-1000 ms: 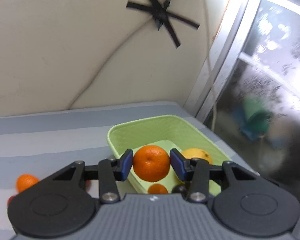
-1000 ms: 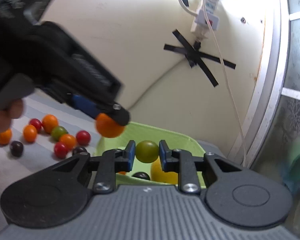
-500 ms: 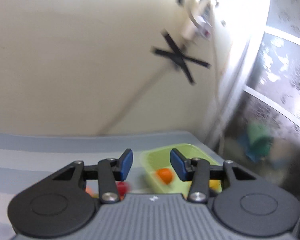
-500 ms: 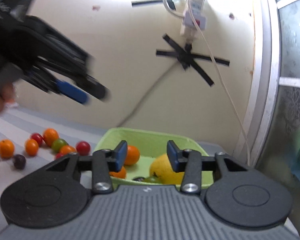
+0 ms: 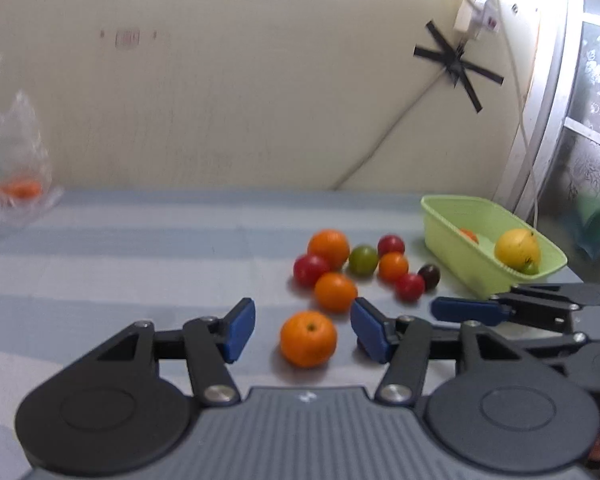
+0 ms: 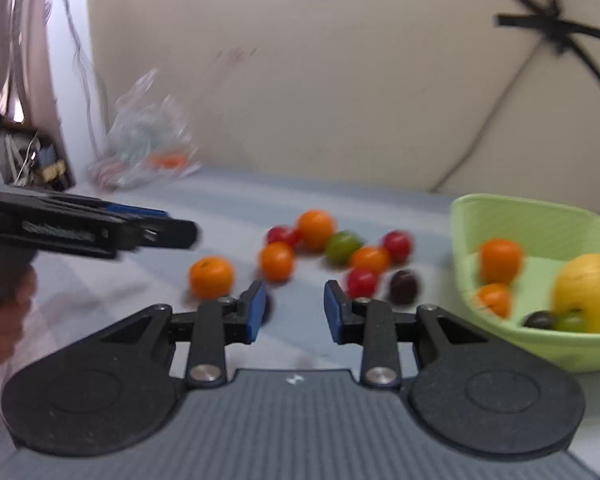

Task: Organize fruits
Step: 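Grasp another tangerine with the left tool while the right grasps a dark tomato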

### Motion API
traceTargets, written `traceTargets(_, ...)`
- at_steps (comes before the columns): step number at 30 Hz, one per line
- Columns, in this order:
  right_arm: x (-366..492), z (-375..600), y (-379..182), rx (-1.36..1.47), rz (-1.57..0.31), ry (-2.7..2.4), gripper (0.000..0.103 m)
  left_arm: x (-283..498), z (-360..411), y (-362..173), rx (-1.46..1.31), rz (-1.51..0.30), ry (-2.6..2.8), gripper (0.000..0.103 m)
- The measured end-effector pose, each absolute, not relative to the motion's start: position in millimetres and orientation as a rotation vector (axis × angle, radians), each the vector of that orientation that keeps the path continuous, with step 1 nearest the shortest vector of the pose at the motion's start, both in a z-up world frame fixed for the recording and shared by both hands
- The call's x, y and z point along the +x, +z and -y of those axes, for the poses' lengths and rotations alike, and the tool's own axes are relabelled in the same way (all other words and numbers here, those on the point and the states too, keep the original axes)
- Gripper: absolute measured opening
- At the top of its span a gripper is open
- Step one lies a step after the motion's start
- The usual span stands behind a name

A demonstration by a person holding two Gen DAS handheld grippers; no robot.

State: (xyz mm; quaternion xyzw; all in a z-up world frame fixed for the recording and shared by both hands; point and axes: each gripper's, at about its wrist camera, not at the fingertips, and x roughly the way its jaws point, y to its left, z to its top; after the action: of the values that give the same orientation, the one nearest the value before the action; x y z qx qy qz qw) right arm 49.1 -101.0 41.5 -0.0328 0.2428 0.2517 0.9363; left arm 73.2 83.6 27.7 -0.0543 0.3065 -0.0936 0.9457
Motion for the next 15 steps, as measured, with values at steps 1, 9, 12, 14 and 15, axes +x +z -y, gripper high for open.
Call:
traceTargets(1, 49.2, 91.6, 37.3, -0.095, -0.506, 0.519, 0.036, 74.7, -84.4, 24.3, -0.116, -0.63, -0.19, 0.054)
traceTargets(9, 70.0, 55.6, 23.9, -0.234, -0.562, 0.519, 0.036, 84.0, -78.2, 5.4, -0.137, -0.655, -0.186, 0.051)
traceTargets(12, 73.8, 55.4, 25.0, -0.238, -0.562, 0.518, 0.036, 90.1, -77.2, -1.3, -0.15, -0.684, -0.184, 0.038)
traceTargets(14, 73.3, 55.9, 24.6, -0.233, -0.563, 0.52, 0.03, 89.8, -76.9, -3.2, -0.154, -0.679, -0.184, 0.037)
traceTargets(15, 71.8, 56.9, 24.8, -0.23, -0.562, 0.519, 0.027, 88.0, -75.8, -2.6, -0.147, -0.678, -0.182, 0.037)
